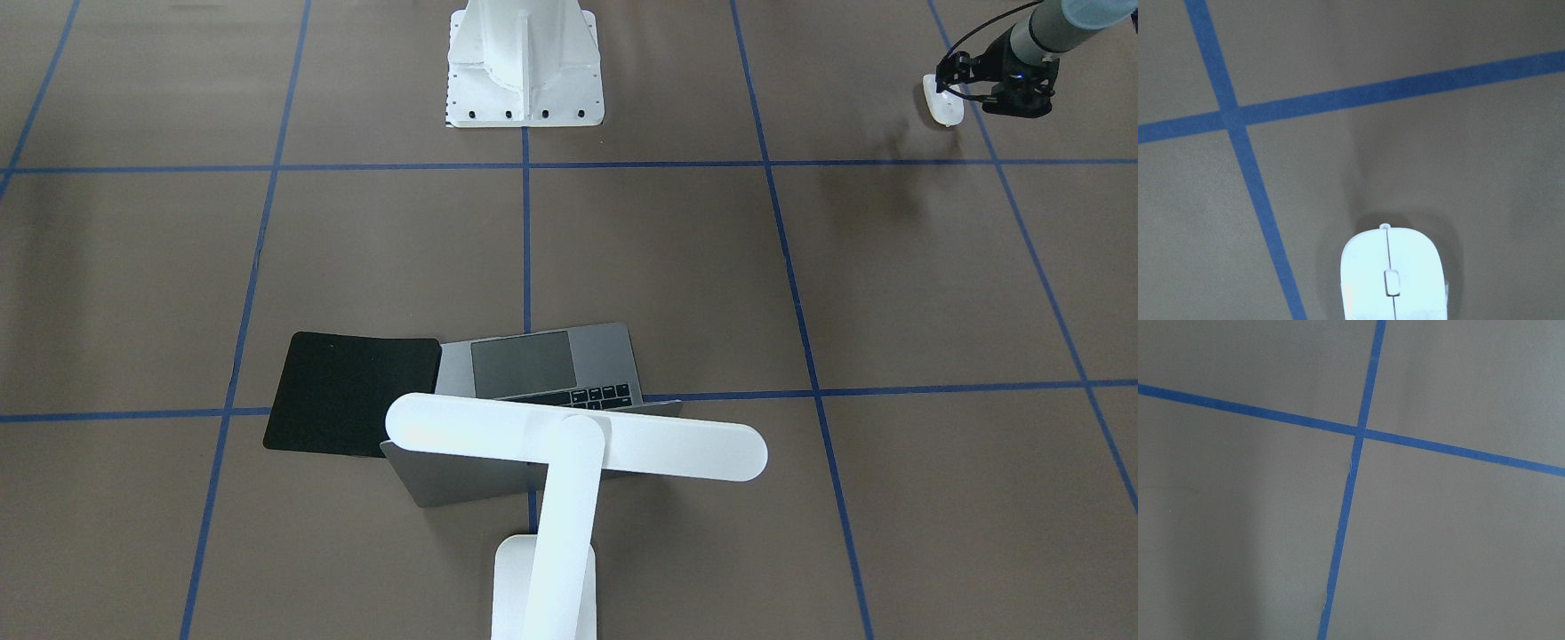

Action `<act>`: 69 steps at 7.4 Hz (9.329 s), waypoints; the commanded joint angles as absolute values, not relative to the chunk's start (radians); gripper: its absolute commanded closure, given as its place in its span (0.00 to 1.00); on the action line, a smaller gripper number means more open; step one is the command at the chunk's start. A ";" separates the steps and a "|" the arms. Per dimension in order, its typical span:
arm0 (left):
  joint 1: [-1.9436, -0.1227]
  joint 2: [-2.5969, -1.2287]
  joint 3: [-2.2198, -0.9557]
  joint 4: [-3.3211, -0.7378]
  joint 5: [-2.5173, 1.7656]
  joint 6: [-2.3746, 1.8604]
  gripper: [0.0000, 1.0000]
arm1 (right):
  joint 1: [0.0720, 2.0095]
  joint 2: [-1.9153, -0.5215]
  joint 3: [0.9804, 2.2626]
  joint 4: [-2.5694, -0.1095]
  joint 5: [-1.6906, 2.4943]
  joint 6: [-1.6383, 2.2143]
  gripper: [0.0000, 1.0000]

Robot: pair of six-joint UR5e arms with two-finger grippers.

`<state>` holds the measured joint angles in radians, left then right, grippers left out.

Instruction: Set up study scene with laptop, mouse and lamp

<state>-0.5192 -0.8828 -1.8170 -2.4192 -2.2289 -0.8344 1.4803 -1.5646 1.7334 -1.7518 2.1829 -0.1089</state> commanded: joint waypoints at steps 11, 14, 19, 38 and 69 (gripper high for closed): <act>-0.427 -0.940 -1.737 -2.485 -2.235 -0.991 0.02 | 1.480 -1.565 1.733 -1.749 2.183 -0.109 0.00; -0.391 -0.948 -1.727 -2.485 -2.235 -0.992 0.04 | 1.479 -1.566 1.733 -1.744 2.181 -0.110 0.00; -0.383 -0.948 -1.726 -2.499 -2.235 -0.991 0.52 | 1.480 -1.565 1.735 -1.744 2.181 -0.109 0.00; -0.569 -1.874 -2.013 -1.597 -2.304 -1.232 0.55 | 1.480 -1.546 1.721 -1.738 2.184 -0.101 0.00; -0.445 -2.915 -0.907 -1.863 -1.765 -1.415 0.00 | 1.479 -1.491 1.618 -1.736 2.184 -0.101 0.00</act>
<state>-0.4249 -2.9787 -0.7645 -1.9846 -1.6911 -1.4720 1.4788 -1.4926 1.6185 -1.7365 2.1845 -0.1012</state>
